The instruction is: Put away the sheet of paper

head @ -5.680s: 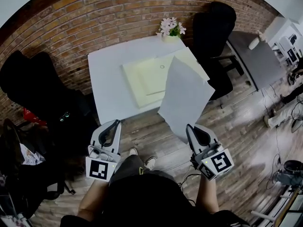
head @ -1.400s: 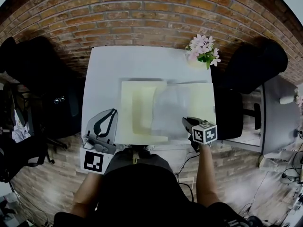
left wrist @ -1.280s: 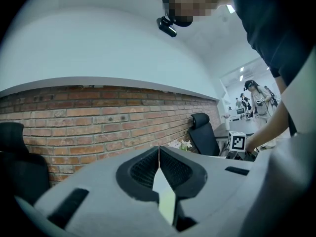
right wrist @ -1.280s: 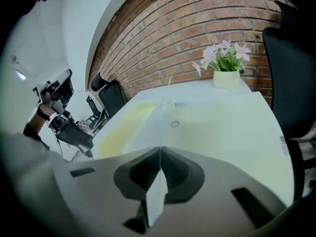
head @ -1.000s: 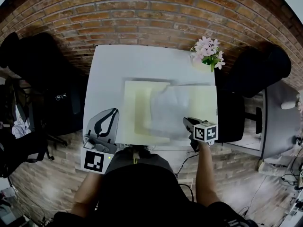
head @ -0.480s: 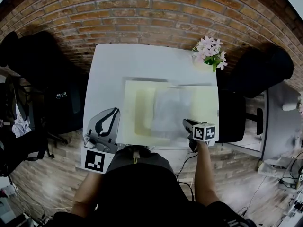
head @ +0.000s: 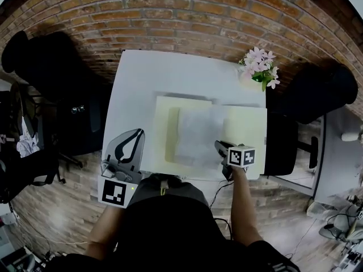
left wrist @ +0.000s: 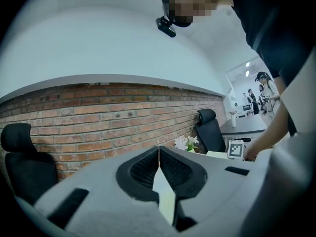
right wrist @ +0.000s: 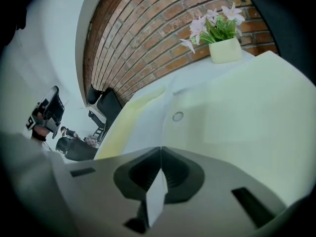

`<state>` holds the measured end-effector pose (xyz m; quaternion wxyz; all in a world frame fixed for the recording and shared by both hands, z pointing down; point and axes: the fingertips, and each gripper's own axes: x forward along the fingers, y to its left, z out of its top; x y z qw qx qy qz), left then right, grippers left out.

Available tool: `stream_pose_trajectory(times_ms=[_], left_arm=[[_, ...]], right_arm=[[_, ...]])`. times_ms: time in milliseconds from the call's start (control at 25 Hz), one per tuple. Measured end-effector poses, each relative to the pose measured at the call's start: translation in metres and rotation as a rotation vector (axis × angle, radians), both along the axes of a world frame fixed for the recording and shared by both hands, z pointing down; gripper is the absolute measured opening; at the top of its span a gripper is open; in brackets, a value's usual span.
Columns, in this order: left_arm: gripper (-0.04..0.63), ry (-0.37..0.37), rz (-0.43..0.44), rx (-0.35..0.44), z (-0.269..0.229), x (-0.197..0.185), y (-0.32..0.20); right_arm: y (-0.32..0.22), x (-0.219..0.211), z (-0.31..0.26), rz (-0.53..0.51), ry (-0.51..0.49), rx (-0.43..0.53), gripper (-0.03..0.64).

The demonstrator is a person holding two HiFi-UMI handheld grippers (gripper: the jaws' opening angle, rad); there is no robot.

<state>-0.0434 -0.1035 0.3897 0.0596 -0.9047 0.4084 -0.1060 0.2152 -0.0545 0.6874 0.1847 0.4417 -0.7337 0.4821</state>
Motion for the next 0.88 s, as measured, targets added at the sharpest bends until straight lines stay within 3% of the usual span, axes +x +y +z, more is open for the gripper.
stream_pose_trajectory(times_ms=[880], left_arm=[[0.028, -0.012, -0.035, 0.007, 0.0, -0.018, 0.005]], right_arm=[[-0.015, -0.055, 0.009, -0.077, 0.019, 0.01, 0.015]])
